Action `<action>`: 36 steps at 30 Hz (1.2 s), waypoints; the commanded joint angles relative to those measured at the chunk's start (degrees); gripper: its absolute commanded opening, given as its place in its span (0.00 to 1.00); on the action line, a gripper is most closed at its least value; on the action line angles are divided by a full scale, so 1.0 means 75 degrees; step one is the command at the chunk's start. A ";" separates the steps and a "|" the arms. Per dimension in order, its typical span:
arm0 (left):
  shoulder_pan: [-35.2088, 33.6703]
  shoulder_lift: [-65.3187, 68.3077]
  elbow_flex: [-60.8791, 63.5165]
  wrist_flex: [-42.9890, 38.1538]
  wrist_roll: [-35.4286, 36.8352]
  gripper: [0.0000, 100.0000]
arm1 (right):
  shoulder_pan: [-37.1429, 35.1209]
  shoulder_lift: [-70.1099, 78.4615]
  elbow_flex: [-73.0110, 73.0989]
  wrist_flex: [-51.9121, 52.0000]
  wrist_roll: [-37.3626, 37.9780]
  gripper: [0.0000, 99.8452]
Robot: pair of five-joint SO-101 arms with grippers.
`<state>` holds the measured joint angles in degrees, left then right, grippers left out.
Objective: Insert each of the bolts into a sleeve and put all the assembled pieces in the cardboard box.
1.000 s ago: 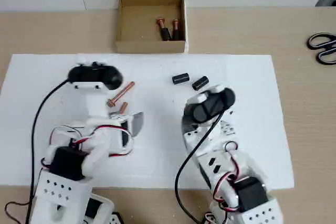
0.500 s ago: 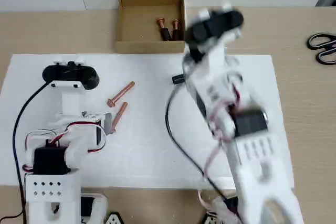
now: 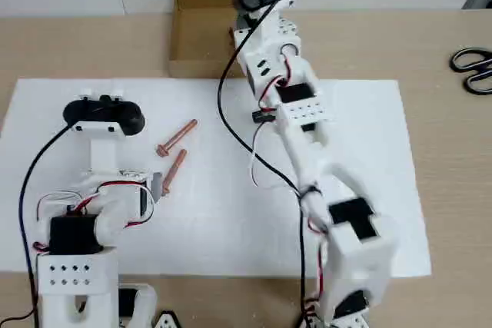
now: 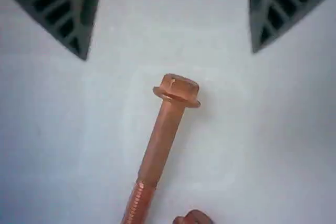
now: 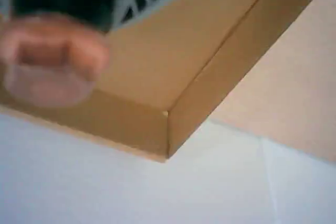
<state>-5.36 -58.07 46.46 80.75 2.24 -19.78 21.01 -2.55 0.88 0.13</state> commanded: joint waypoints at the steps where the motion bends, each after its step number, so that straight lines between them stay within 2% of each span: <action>1: -0.0012 -0.0070 -0.0041 -0.0023 -0.0035 0.19 | -0.0229 0.0815 -0.1254 -0.0733 0.0082 0.00; 8: -0.0023 -0.0070 -0.0041 0.0000 -0.0035 0.19 | -0.0428 0.2467 -0.2872 -0.0533 0.0094 0.02; 14: -0.0023 -0.0070 -0.0041 0.0000 -0.0047 0.19 | -0.0510 0.3382 -0.4103 0.0838 0.0059 0.19; 21: 0.0012 -0.0070 -0.0018 -0.0023 -0.0047 0.19 | -0.0498 0.3710 -0.5286 0.1729 0.0082 0.20; 29: 0.0012 -0.0070 -0.0041 -0.0035 -0.0047 0.19 | -0.0346 0.3710 -0.7760 0.4343 0.0070 0.20; 36: 0.0012 -0.0082 -0.0064 -0.0035 -0.0047 0.19 | 0.0170 0.3710 -1.0479 0.8328 0.0035 0.20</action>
<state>-5.36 -58.07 46.64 80.75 2.33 -20.04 49.76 -70.95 50.81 0.13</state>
